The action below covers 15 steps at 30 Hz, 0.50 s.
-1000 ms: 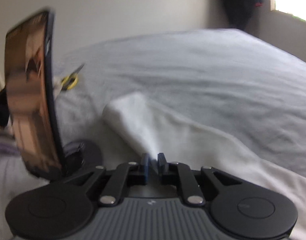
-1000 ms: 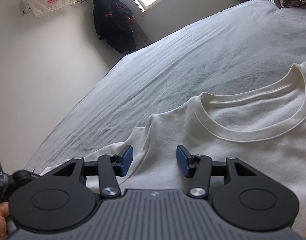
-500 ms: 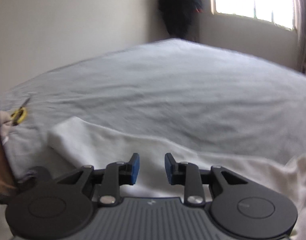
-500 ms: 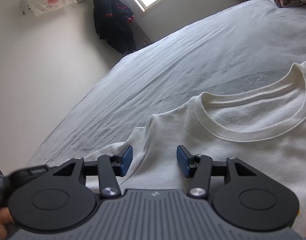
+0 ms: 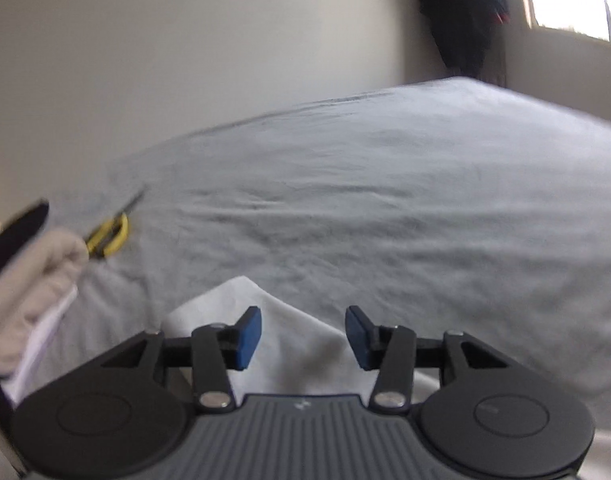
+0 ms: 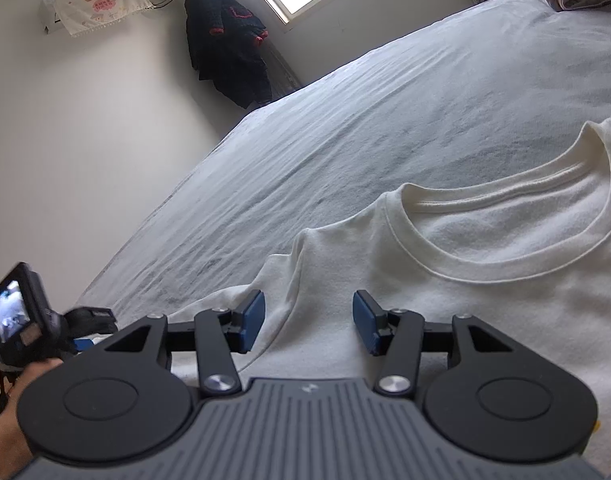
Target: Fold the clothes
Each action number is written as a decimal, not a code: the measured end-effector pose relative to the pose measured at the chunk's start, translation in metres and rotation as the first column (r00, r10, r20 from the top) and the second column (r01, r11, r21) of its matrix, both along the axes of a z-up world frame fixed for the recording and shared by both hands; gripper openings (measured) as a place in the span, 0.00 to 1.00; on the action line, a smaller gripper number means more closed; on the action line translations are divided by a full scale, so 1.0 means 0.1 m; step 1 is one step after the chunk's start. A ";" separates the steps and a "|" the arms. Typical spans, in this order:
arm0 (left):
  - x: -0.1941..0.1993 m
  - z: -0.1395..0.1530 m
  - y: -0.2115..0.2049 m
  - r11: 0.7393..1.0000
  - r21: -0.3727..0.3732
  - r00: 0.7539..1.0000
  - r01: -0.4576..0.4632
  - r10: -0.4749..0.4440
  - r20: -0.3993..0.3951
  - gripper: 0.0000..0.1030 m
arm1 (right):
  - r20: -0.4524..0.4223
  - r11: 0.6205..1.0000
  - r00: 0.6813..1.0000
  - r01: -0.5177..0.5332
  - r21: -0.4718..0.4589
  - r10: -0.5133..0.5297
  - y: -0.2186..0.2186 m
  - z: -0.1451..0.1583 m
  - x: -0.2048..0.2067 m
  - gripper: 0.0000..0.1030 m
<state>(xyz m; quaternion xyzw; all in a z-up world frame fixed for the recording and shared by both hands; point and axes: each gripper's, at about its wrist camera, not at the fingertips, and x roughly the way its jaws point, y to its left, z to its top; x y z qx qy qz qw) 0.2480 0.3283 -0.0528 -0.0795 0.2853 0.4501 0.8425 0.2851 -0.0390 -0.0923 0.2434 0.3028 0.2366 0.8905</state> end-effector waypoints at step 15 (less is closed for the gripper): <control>-0.12 -0.19 0.04 0.994 0.032 0.993 -0.108 0.110 -0.052 0.55 | -0.006 1.000 1.000 -0.001 0.011 0.001 0.00 0.00 0.01 0.52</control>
